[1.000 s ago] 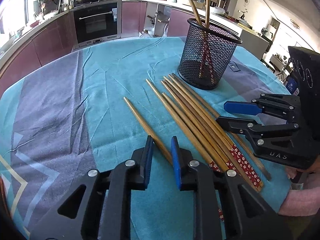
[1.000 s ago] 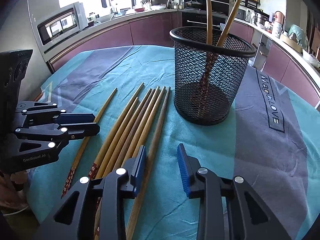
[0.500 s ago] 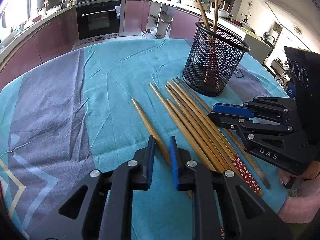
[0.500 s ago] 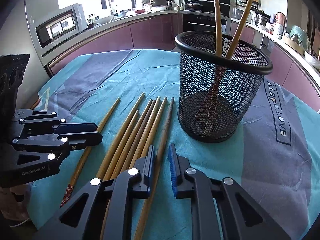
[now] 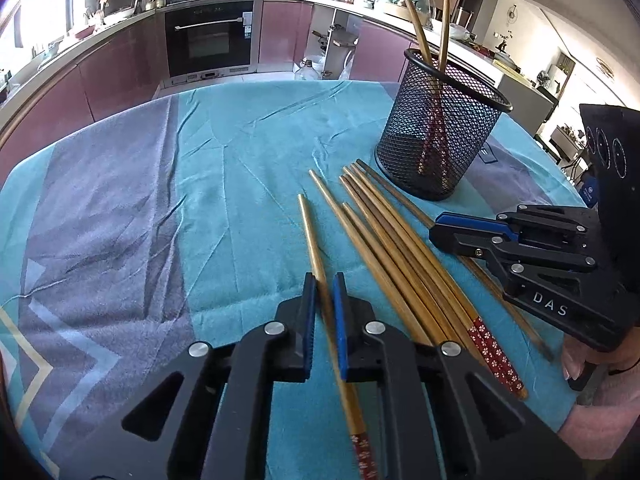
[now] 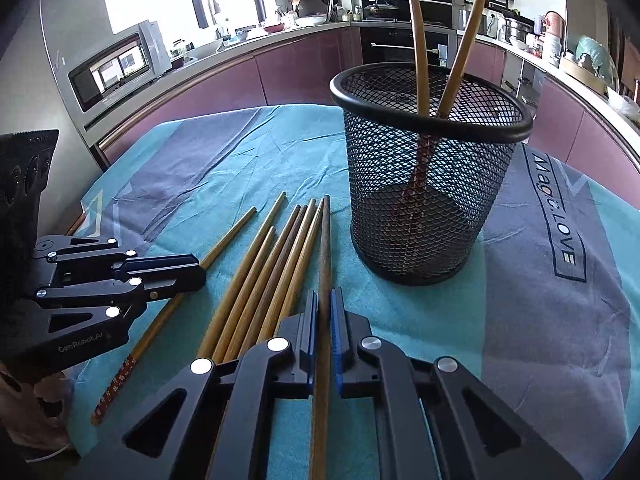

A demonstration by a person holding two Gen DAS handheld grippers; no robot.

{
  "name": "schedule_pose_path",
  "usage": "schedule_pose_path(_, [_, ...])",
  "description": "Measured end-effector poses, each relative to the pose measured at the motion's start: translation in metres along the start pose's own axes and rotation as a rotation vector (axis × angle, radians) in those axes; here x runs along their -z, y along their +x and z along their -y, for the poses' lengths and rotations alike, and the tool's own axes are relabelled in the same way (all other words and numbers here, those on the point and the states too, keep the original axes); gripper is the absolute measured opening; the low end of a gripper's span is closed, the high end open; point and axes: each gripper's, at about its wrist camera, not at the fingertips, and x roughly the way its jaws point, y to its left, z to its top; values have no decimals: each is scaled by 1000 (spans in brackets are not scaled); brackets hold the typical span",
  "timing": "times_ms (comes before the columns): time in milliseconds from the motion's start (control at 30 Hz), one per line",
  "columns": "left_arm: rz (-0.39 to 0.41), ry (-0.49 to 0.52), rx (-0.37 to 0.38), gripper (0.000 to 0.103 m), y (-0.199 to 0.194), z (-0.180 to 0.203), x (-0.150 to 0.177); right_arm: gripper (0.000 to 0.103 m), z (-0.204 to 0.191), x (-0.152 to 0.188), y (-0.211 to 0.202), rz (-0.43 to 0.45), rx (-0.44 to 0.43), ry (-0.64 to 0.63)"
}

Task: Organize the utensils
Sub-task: 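Close the left gripper on a chopstick while the right gripper grasps another chopstick, then lift the left chopstick upright over the mesh cup while the right tool carries its own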

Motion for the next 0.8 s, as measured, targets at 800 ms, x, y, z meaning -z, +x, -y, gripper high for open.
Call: schedule_pose_path(800, [149, -29, 197, 7, -71, -4, -20, 5, 8, -8, -80, 185, -174, 47])
